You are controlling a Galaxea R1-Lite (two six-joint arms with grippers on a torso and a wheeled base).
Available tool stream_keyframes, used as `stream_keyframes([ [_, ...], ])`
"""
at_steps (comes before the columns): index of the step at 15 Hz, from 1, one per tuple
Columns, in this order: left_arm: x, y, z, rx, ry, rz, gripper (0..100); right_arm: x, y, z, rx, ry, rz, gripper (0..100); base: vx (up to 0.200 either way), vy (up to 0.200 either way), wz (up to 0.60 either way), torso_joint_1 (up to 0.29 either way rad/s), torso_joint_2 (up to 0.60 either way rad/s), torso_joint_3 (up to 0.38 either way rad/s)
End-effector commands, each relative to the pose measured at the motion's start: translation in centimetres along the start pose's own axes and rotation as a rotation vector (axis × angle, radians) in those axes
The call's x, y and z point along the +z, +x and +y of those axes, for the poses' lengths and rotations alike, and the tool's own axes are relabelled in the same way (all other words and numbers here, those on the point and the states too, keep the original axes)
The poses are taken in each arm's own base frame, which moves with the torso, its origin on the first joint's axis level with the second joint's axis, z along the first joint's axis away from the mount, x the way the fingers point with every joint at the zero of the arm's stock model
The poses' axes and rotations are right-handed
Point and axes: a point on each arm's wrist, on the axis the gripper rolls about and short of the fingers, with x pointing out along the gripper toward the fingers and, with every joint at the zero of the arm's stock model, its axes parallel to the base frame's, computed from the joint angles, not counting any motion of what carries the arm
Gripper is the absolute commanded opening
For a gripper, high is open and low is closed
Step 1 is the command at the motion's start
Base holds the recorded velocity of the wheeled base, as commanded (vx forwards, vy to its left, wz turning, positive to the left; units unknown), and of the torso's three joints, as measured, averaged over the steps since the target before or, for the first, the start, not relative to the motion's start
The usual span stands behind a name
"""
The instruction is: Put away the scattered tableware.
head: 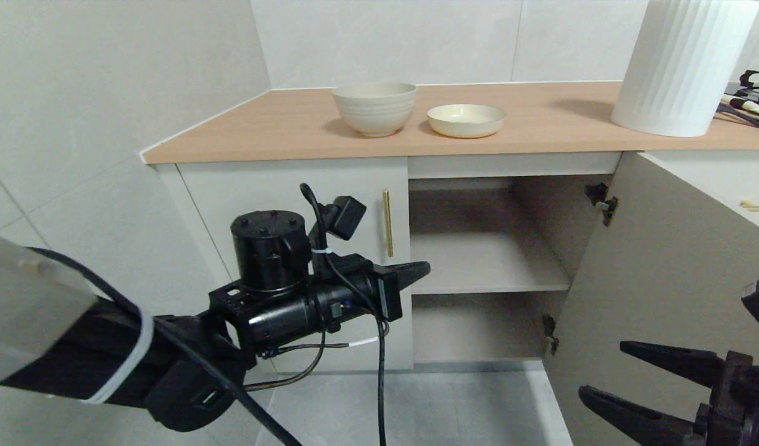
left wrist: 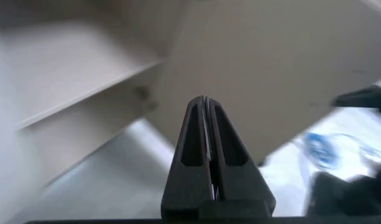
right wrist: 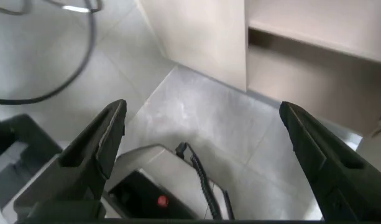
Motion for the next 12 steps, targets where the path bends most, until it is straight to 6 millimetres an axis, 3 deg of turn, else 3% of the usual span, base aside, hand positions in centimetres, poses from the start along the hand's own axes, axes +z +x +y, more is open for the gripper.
stream_keyframes([
  [1,3.6,-4.3,-1.6,0.132,0.046,-0.072,0,0.6,0.3,-0.2,-0.02,0.006,-0.013,100,0.0,0.0,0.0,0.0,0.0,0.0],
  [4,5.5,-9.0,-1.9,0.221,0.049,-0.085,0,2.5,1.0,-0.2,-0.033,0.011,-0.054,100,0.0,0.0,0.0,0.0,0.0,0.0],
  [7,6.3,-13.3,-1.9,0.315,0.029,-0.104,0,4.0,3.8,-0.9,-0.086,0.017,-0.023,100,0.0,0.0,0.0,0.0,0.0,0.0],
  [8,6.2,-13.9,-1.9,0.327,0.024,-0.101,0,4.5,4.3,-0.9,-0.088,0.018,-0.028,100,0.0,0.0,0.0,0.0,0.0,0.0],
  [9,6.5,-15.1,-2.3,0.346,0.021,-0.107,100,5.8,5.9,-0.9,-0.093,0.017,-0.041,100,0.0,0.0,0.0,0.0,0.0,0.0],
  [12,6.7,-16.5,-2.3,0.383,0.02,-0.138,100,8.5,8.3,-0.7,-0.104,0.012,-0.088,100,0.0,0.0,0.0,0.0,0.0,0.0],
])
